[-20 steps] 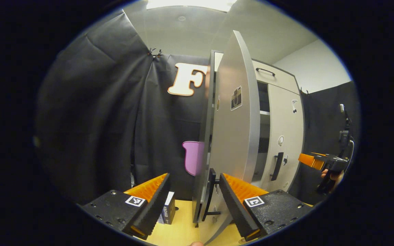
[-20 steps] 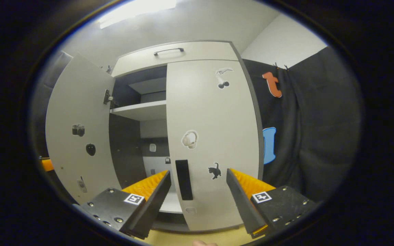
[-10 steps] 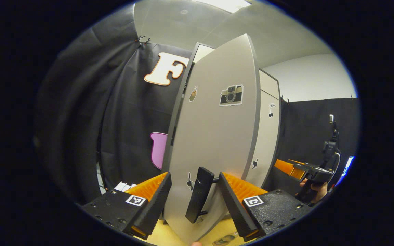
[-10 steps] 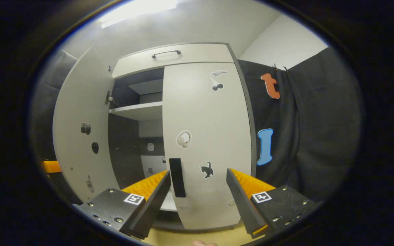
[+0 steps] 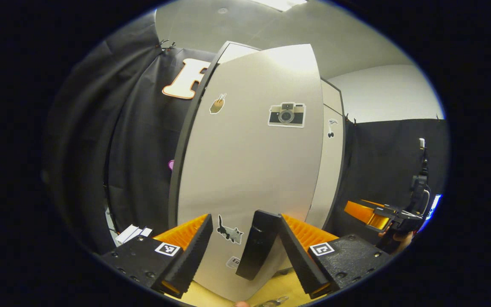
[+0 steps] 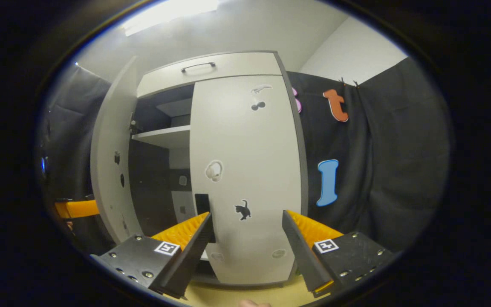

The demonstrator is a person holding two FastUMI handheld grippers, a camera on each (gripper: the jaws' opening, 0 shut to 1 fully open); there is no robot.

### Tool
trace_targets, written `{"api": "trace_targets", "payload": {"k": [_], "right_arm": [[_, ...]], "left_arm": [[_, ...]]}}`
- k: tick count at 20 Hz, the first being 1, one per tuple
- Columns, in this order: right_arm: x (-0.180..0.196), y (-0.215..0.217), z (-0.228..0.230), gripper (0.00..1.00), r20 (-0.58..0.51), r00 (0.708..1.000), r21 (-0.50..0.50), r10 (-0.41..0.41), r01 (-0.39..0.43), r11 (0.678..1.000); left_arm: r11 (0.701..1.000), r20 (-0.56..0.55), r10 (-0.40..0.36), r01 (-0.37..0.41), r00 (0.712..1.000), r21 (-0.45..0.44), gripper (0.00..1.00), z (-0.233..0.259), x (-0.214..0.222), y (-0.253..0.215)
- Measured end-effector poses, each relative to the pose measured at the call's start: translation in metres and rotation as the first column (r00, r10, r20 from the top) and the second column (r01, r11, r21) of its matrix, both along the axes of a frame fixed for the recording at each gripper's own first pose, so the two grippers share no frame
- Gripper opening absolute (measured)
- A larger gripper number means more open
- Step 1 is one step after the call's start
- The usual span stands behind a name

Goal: Grasp the bottle in the cabinet with the left hand and place it on the coaster, then close the right door with the right hand and the left door with the left hand.

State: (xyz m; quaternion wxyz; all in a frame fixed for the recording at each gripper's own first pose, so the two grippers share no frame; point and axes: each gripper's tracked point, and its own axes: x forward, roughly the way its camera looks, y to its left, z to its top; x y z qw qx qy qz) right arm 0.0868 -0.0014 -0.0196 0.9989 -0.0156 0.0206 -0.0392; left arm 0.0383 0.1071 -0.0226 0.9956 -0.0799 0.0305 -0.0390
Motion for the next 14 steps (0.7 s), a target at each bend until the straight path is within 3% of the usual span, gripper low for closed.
{"api": "trace_targets", "payload": {"k": [7, 14], "right_arm": [[-0.002, -0.051, 0.008, 0.99, 0.01, 0.998, -0.008, -0.061, 0.061, 0.998], [0.005, -0.067, 0.007, 0.97, 0.008, 0.998, -0.014, -0.066, 0.066, 0.998]], "left_arm": [[0.997, -0.001, -0.005, 0.005, 1.0, 0.071, 0.95, -0.008, 0.04, -0.026], [0.997, -0.003, -0.017, 0.018, 1.0, 0.077, 0.95, -0.012, 0.067, -0.039]]}}
